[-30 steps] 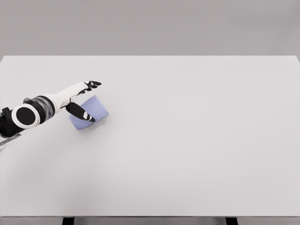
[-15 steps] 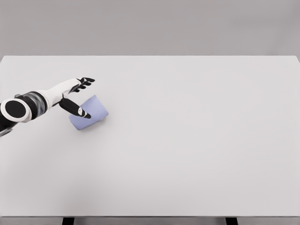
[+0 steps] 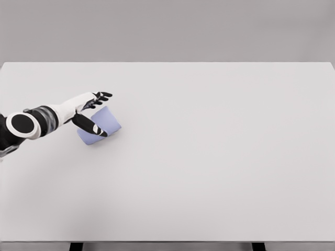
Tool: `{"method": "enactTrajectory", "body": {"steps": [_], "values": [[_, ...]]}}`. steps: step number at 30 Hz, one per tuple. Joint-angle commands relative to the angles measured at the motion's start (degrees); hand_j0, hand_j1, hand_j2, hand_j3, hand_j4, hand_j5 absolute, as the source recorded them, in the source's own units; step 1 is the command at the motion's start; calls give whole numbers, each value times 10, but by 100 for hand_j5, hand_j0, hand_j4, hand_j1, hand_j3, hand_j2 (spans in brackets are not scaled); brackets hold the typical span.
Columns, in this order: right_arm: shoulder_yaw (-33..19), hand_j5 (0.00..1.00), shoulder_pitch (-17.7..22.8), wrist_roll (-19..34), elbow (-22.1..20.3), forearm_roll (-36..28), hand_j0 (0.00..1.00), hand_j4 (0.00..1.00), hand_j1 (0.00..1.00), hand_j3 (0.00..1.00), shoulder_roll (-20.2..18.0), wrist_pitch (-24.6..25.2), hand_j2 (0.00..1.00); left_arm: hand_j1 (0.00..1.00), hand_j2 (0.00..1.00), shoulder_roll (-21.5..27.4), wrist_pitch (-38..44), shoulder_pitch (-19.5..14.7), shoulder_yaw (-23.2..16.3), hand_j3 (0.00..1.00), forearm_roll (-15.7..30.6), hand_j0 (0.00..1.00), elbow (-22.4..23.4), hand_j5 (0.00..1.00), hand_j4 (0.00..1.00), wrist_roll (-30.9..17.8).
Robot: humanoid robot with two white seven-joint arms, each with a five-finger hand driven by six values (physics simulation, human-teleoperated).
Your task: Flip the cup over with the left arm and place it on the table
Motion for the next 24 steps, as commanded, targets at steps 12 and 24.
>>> {"method": "enactTrajectory", "body": {"steps": [12,24], "values": [[0,100,0,0,0,0,100,100,100,100,0,0,100,100,100,-8,0,4,-5,100,2,100,0,100,100,0],[0,100,0,0,0,1,100,100,100,100,0,0,100,88,88,-7,24,6,-6,88,1,88,0,88,88,0]]}}
